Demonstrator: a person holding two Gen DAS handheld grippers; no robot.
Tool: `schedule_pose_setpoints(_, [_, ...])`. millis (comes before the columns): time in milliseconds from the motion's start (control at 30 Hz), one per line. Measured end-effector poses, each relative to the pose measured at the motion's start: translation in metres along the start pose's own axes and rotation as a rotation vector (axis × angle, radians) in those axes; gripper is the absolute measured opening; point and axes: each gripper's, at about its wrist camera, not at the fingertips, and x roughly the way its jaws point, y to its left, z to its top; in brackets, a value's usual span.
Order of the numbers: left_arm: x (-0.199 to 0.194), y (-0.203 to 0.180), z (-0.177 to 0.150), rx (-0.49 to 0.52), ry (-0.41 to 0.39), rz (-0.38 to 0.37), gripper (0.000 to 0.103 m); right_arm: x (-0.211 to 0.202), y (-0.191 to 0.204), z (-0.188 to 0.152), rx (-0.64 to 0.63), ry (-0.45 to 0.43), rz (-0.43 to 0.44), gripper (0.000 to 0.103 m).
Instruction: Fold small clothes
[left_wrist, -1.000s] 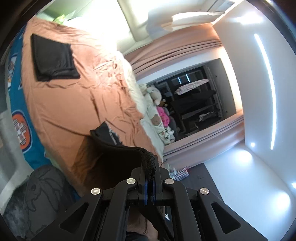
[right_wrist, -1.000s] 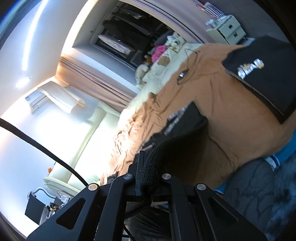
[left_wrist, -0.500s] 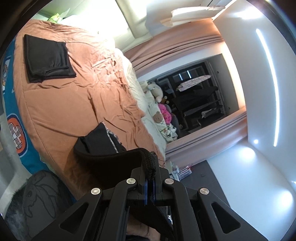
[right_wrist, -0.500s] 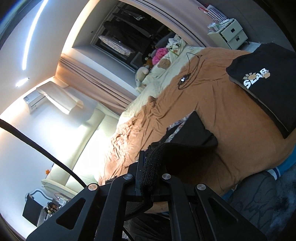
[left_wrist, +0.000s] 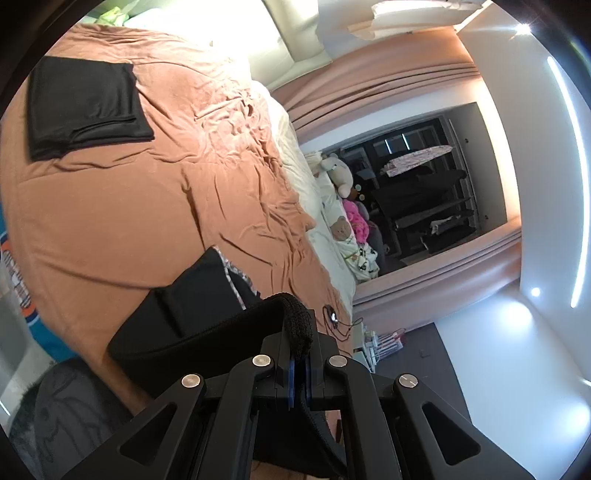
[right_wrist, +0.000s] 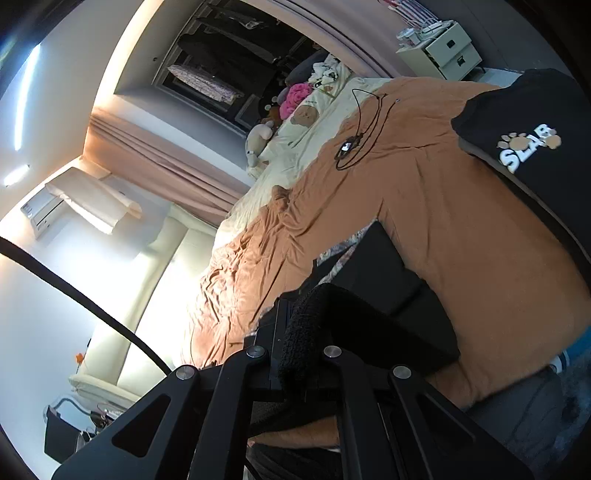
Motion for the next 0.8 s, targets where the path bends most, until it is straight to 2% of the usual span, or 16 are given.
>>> schedule_pose_setpoints(333, [0.074,0.0,0.031,-0.007,0.042,0.086,0.002,0.06,0.001,0.029,0.034,0.023,-0.036,0.0])
schedule_pose_setpoints(800, [0.176,0.043,0.053,-0.07,0.104,0.219,0.002,0.15,-0.01,0.061,0.155,0.104,-0.168,0.0])
